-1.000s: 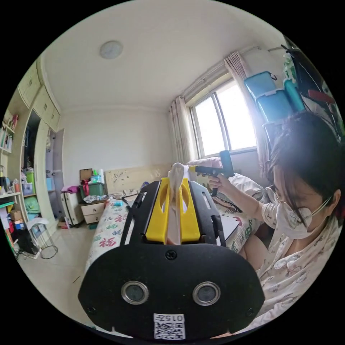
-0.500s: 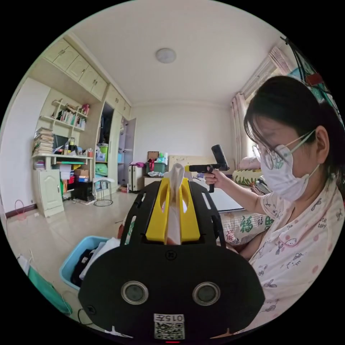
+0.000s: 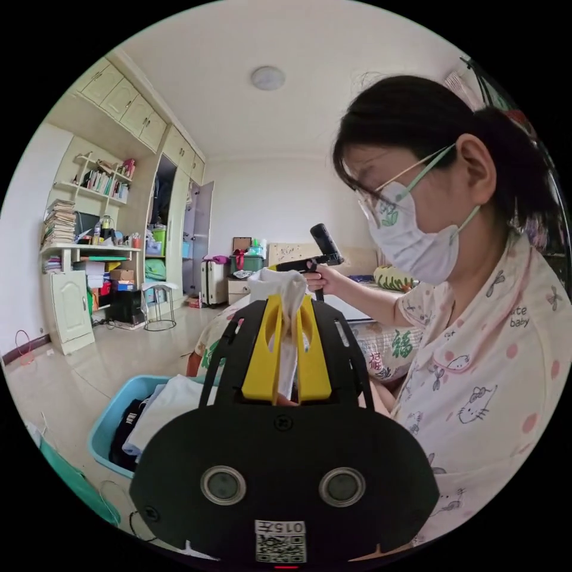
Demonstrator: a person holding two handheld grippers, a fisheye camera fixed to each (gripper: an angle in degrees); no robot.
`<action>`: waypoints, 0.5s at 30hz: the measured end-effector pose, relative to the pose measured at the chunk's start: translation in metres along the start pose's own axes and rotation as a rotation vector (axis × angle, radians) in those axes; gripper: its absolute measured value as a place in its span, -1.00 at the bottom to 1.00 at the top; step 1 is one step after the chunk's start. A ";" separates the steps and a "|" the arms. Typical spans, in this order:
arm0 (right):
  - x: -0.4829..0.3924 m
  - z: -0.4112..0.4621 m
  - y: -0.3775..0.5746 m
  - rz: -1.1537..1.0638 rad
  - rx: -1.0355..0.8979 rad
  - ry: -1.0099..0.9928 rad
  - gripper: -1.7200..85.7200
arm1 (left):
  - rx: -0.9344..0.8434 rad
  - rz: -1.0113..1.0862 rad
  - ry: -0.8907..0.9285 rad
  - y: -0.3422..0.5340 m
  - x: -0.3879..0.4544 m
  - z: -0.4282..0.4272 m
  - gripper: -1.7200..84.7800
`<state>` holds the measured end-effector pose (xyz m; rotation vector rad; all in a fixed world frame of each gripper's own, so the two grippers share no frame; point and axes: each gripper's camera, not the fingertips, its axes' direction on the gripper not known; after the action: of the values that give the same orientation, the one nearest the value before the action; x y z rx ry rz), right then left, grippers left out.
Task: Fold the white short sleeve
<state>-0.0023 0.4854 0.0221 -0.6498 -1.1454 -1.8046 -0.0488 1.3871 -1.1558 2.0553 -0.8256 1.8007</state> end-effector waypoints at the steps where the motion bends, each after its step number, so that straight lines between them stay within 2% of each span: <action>1: 0.006 0.002 -0.003 -0.012 0.008 0.004 -0.92 | 0.013 -0.016 0.001 -0.008 -0.010 -0.003 -0.93; 4: 0.027 0.031 -0.012 -0.033 -0.009 0.011 -0.91 | 0.016 -0.081 -0.046 -0.020 -0.039 -0.010 -0.92; 7: 0.056 0.091 -0.022 -0.052 -0.080 0.030 -0.91 | -0.025 -0.168 -0.189 -0.018 -0.067 -0.013 -0.91; 9: 0.077 0.135 -0.031 -0.030 -0.112 0.035 -0.89 | -0.087 -0.201 -0.336 -0.011 -0.081 -0.008 -0.90; 11: 0.104 0.187 -0.041 0.039 -0.138 0.062 -0.87 | -0.206 -0.283 -0.640 0.003 -0.105 0.007 -0.86; 14: 0.119 0.193 -0.048 0.080 -0.051 0.059 -0.85 | -0.300 -0.247 -0.978 0.014 -0.104 0.026 -0.84; 15: 0.121 0.188 -0.048 0.079 -0.032 0.051 -0.85 | -0.306 -0.232 -1.010 0.014 -0.100 0.030 -0.85</action>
<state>-0.1071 0.6160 0.1780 -0.6557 -1.0450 -1.7654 -0.0384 1.3819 -1.2607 2.6377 -0.9340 0.3869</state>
